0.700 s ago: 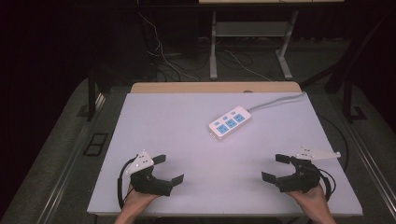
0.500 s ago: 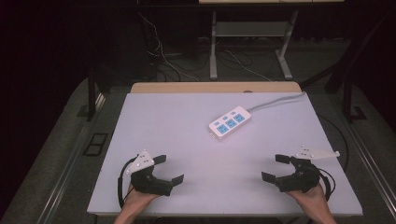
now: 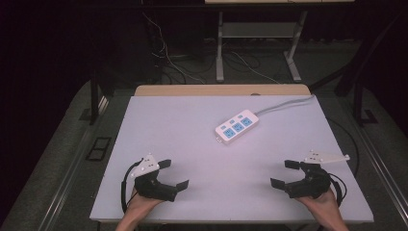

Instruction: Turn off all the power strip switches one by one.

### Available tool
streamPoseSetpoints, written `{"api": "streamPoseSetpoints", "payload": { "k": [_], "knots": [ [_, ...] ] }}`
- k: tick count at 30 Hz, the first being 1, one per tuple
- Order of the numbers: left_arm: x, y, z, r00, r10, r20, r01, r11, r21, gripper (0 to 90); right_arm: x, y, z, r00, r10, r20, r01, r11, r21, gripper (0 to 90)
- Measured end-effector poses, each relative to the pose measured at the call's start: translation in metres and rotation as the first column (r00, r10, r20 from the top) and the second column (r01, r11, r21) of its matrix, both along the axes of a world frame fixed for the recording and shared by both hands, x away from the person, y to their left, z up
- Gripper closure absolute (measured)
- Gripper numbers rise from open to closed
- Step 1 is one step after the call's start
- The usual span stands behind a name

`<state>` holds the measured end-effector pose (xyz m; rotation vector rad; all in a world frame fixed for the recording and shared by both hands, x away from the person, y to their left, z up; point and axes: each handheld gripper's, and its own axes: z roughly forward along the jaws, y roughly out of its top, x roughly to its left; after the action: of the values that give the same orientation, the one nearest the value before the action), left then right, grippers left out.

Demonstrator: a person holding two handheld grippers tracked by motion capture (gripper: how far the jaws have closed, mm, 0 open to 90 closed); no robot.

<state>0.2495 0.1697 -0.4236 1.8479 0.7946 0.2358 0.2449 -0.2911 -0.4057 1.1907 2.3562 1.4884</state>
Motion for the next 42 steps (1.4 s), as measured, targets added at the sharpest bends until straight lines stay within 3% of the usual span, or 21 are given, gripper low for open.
{"api": "streamPoseSetpoints", "payload": {
  "k": [13, 29, 36, 42],
  "knots": [
    [0.0, 0.001, -0.002, 0.9999, -0.008, -0.01, 0.008, 0.9999, -0.013, 0.0, 0.008, -0.003, -0.001, 0.999, -0.006, -0.044, 0.004, 0.999, -0.035, 2.3],
    [-0.001, 0.002, -0.002, 0.9999, -0.004, -0.015, 0.004, 0.9999, -0.009, 0.0, 0.027, 0.008, 0.011, 0.9951, 0.069, -0.07, -0.075, 0.993, -0.088, 2.3],
    [-0.001, 0.001, -0.003, 0.9998, -0.013, -0.014, 0.013, 0.9999, -0.005, 0.0, 0.042, 0.02, 0.02, 0.991, 0.109, -0.077, -0.119, 0.984, -0.134, 2.3],
    [-0.001, 0.002, -0.003, 0.9999, -0.006, -0.013, 0.005, 1.0, -0.006, 0.0, 0.052, 0.023, 0.029, 0.9877, 0.134, -0.081, -0.144, 0.981, -0.131, 2.3]
  ]
}}
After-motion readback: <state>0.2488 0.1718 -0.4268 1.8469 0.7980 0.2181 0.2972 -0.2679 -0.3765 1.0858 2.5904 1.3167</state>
